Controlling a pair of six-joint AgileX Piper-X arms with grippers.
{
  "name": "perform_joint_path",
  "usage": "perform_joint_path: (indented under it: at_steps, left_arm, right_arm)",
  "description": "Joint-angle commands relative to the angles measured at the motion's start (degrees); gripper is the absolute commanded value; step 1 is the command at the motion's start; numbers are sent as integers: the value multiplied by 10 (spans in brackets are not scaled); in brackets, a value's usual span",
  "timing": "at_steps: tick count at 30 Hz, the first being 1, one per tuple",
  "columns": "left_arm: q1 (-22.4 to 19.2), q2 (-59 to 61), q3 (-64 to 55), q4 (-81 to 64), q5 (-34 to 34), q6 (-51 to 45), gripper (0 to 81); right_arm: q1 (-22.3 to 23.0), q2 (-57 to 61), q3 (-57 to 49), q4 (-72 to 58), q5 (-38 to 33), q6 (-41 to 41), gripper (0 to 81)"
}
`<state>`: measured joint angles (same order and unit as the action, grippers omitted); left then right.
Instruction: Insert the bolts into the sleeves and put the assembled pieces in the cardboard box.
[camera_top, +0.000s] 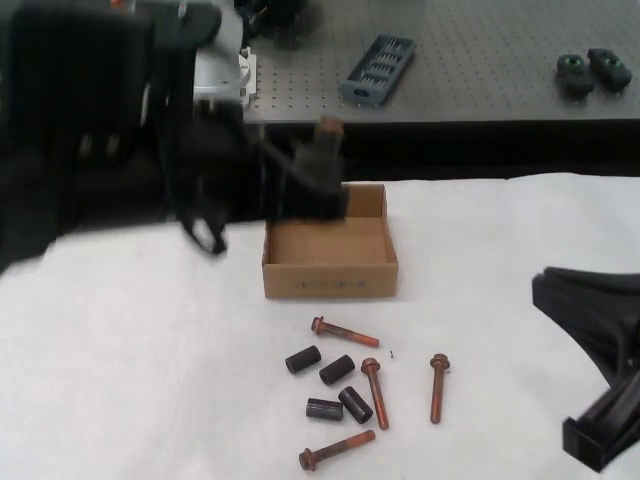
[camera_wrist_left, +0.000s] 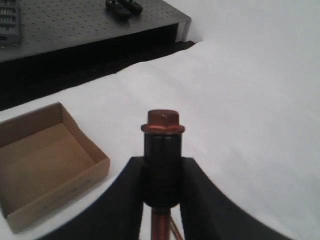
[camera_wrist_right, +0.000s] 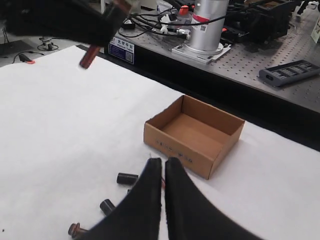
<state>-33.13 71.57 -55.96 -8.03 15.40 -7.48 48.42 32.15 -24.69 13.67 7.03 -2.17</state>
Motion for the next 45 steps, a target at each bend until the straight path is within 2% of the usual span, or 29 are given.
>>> perform_joint_path:
  at_steps: [1,7,19,26,29,32,34,40,45]
  left_arm:
    - [17,37,-57,26,-2,4,15]
    - [38,127,-161,53,-3,2,6]
    - [50,298,-341,171,-93,22,6]
    - [76,374,-412,180,-102,22,1]
    - [82,406,-441,195,-102,22,92]
    - [83,433,-465,221,-102,21,251]
    - [83,447,-473,230,-114,15,286]
    - [83,483,-474,230,-116,15,180]
    - [83,494,-474,246,-116,15,175]
  right_arm:
    - [-4,-7,-1,7,2,-4,36]
    - [-4,-20,-1,32,2,0,36]
    - [-4,-21,-1,32,2,0,36]
    - [-4,-21,-1,40,2,0,36]
    - [-3,-21,-1,55,2,0,36]
    - [-3,-21,-1,71,2,0,36]
    - [-3,-21,-1,80,2,0,36]
    - [-3,-21,-1,92,2,2,36]
    - [-3,-21,-1,92,2,58,36]
